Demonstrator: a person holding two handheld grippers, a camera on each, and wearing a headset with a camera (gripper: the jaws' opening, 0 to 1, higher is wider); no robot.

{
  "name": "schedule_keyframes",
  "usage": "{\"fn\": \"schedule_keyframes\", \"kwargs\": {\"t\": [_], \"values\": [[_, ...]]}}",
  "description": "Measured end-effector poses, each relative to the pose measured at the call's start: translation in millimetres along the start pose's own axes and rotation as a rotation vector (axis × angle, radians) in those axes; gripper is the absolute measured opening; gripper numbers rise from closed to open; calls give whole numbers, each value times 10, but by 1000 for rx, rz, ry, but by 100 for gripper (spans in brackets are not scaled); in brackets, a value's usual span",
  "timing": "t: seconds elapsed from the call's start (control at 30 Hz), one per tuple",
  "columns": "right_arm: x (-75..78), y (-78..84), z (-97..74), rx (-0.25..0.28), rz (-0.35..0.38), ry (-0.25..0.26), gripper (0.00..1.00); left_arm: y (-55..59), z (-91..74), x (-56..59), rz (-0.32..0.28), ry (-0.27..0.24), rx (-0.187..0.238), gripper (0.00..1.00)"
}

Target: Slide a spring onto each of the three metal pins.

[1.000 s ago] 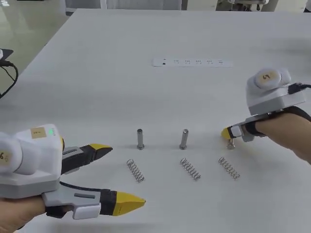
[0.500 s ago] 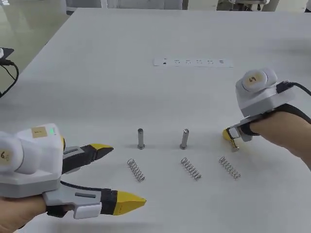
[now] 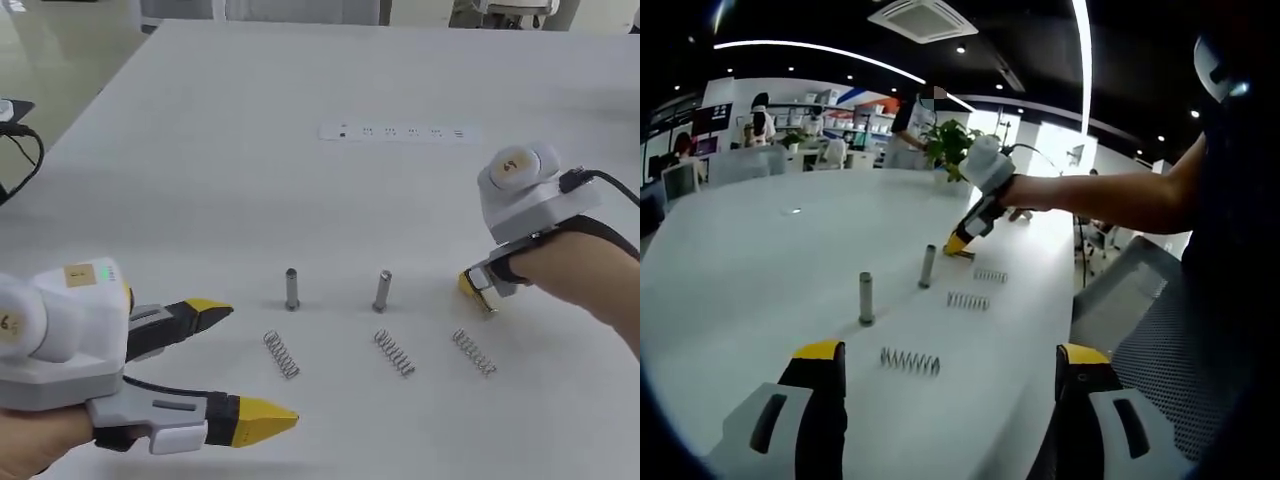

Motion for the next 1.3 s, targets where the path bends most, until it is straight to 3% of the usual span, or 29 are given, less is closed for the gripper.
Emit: {"fn": "schedule_keyframes", "kwargs": {"t": [0.2,0.67,1.3], "values": [[-18,2,-14,-1,11,-18,5,1,-11,-8,-1,-1,-1,83],[-68,-26,-242,78,23,-34,5,-13,6,18,7,7,4,82],[-77,108,-481,159,54,-33,5,-28,30,67,17,18,9,82]]}}
Point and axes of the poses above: the centre of the closed fingertips' face, and the gripper's own axes: z roughly forward along the fingers, x roughly to its right, y roughly out of its underside, the point moved 8 cm from there along -z, roughly backward along the fingers, and after that the axes turned 1 degree about z, right-handed, at the moved point
